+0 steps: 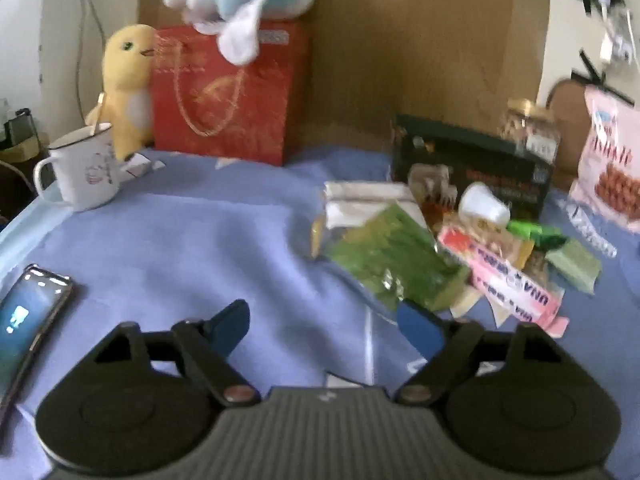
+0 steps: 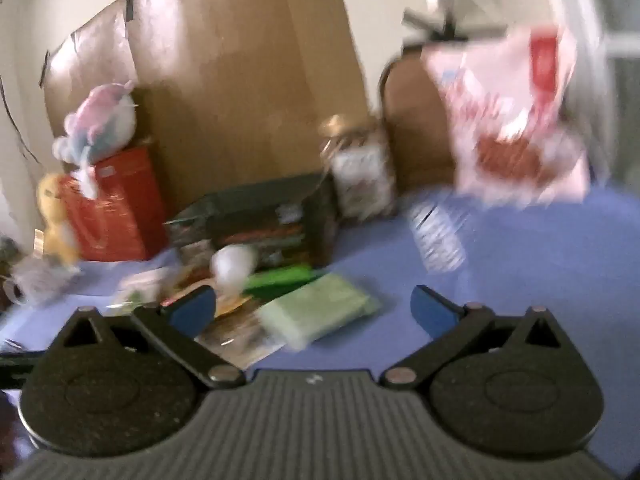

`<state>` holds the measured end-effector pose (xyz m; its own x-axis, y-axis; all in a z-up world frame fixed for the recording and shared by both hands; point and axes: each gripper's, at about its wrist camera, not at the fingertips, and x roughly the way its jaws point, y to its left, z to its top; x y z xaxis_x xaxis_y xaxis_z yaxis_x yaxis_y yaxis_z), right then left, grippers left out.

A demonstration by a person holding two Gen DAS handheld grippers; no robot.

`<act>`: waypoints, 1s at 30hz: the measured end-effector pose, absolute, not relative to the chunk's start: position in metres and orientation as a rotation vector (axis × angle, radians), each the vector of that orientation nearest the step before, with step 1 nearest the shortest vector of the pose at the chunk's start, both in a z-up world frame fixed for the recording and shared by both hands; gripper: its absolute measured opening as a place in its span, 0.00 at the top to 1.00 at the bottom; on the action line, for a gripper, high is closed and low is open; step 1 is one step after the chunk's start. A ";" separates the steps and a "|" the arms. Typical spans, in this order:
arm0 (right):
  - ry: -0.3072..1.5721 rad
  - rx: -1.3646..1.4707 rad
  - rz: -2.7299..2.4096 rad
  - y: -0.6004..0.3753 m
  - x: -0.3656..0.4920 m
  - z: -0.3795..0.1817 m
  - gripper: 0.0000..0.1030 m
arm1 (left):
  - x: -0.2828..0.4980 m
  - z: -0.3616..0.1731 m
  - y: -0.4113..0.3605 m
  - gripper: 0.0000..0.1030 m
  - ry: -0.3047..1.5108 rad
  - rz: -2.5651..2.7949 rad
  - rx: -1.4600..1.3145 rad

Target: Organize snacks

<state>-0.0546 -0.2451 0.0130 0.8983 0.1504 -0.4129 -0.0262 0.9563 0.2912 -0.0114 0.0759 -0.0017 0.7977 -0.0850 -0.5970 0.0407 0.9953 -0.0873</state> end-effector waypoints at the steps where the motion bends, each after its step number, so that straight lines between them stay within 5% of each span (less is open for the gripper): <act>1: 0.461 0.314 0.120 -0.246 -0.051 0.009 0.25 | -0.013 0.000 0.079 0.18 0.641 -0.088 -0.080; 7: 0.495 0.225 0.295 -0.217 -0.045 0.007 0.79 | -0.008 0.014 0.088 0.43 0.637 -0.222 -0.135; 16: 0.600 -0.059 0.475 -0.162 -0.015 -0.009 0.78 | -0.004 0.012 0.066 0.49 0.642 -0.334 -0.159; 19: 0.598 -0.111 0.518 -0.168 -0.019 -0.008 0.98 | -0.002 0.014 0.059 0.49 0.650 -0.354 -0.150; 24: 0.622 -0.172 0.551 -0.190 -0.037 -0.001 0.92 | 0.010 0.020 0.044 0.49 0.628 -0.390 -0.118; 28: 0.592 -0.147 0.552 -0.186 -0.038 0.000 0.45 | 0.039 0.023 0.025 0.49 0.634 -0.431 -0.085; 30: 0.592 -0.155 0.544 -0.174 -0.029 -0.007 0.46 | 0.052 0.019 0.014 0.49 0.660 -0.438 -0.064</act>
<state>-0.0293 -0.1740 -0.0070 0.6947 0.4420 -0.5675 -0.5285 0.8488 0.0142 0.0519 0.0143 0.0194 0.7023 -0.4132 -0.5797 0.3729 0.9072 -0.1948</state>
